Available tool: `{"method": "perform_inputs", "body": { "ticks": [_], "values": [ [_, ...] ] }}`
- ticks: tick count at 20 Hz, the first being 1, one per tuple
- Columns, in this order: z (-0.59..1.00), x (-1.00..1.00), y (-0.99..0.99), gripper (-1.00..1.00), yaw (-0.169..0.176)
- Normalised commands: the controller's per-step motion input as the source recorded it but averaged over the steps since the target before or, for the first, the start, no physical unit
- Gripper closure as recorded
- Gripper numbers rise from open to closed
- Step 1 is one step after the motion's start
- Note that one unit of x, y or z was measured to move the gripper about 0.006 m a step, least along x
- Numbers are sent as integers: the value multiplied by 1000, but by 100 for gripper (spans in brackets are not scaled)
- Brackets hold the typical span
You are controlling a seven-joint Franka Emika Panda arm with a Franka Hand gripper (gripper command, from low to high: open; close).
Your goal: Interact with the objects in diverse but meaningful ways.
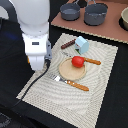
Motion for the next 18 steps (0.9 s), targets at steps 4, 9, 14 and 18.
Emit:
{"method": "perform_inputs", "body": {
  "ticks": [4,9,14,18],
  "values": [
    [-201,-783,361,100,17],
    [-537,-230,59,100,27],
    [-520,-88,0,100,30],
    [436,-409,145,-100,48]
  ]
}}
